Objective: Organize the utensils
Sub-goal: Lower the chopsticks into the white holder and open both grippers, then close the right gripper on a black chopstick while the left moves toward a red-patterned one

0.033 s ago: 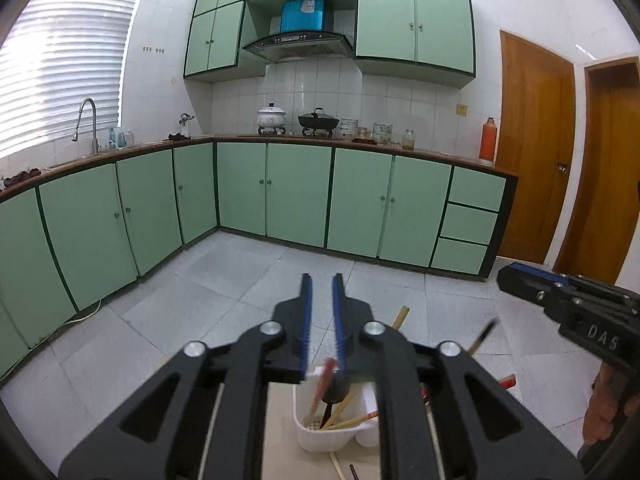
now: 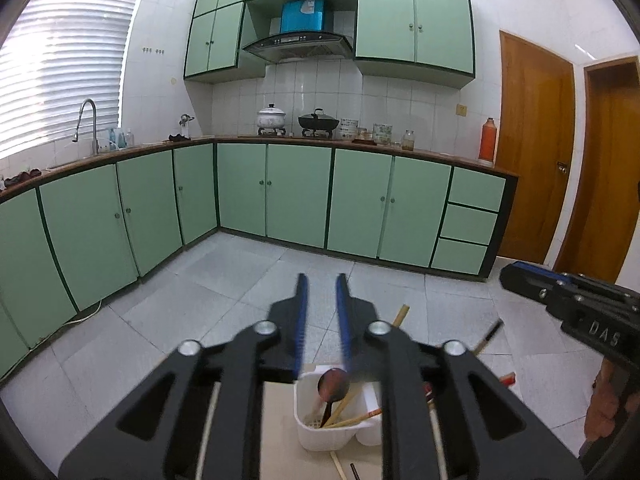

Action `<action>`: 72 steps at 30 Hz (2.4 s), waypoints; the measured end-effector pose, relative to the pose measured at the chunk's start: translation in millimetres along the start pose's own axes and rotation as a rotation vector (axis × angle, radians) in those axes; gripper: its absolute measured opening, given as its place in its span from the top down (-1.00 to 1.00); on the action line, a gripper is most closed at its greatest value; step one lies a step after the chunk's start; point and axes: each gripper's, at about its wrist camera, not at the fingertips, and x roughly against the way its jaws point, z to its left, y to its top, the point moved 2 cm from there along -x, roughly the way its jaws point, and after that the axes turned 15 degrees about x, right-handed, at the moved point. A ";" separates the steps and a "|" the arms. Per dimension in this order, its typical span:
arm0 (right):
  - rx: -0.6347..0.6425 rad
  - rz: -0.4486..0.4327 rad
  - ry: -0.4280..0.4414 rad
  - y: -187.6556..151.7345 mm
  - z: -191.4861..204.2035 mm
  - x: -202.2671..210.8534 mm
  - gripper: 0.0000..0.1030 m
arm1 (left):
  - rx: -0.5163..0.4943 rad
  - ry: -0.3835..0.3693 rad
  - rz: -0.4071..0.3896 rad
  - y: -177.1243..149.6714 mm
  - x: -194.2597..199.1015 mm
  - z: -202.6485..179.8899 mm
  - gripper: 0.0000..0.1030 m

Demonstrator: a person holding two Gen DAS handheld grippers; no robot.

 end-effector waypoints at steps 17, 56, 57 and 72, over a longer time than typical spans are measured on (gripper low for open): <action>-0.129 -0.082 -0.100 -85.8 -2.5 79.6 -0.21 | 0.079 0.014 -0.061 -66.0 79.5 22.5 -0.14; 0.018 0.326 -0.011 -277.3 125.3 64.5 -0.32 | 0.039 0.235 0.308 -248.1 92.6 107.2 -0.71; 0.022 0.329 -0.003 -277.9 127.8 64.3 -0.28 | 0.039 0.236 0.309 -247.8 91.9 106.9 -0.71; 0.058 0.366 0.097 -282.5 155.8 57.8 0.55 | 0.047 0.256 0.325 -248.7 93.6 114.5 -0.71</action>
